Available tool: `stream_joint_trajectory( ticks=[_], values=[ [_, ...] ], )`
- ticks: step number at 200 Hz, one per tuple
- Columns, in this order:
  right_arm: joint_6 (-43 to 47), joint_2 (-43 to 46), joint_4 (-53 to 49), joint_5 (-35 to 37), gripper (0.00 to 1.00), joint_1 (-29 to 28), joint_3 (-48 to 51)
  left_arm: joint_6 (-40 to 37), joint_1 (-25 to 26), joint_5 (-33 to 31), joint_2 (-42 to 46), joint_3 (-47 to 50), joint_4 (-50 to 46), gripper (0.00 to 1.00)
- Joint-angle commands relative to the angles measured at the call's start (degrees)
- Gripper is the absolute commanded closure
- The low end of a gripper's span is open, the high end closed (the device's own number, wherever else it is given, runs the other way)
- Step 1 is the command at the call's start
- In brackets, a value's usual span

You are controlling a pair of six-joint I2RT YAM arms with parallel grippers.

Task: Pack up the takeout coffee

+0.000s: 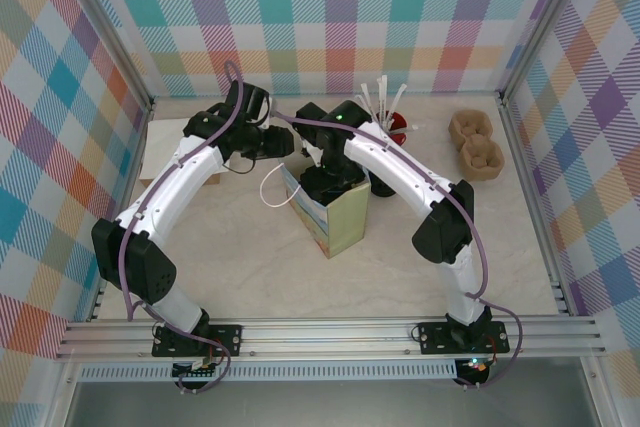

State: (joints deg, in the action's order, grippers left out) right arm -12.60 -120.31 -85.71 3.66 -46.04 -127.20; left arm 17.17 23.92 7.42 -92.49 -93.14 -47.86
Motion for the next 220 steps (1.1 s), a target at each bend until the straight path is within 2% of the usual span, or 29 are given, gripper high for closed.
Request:
stream_joint_trajectory(
  ticks=[1,220],
  values=[
    [0.8,0.7,0.1,0.1,0.17,0.4,0.3,0.4,0.4,-0.1,2.0,0.0,-0.1,0.53],
    [1.1,0.6,0.1,0.6,0.17,0.5,0.7,0.4,0.4,-0.2,1.7,-0.2,-0.1,0.52]
  ],
)
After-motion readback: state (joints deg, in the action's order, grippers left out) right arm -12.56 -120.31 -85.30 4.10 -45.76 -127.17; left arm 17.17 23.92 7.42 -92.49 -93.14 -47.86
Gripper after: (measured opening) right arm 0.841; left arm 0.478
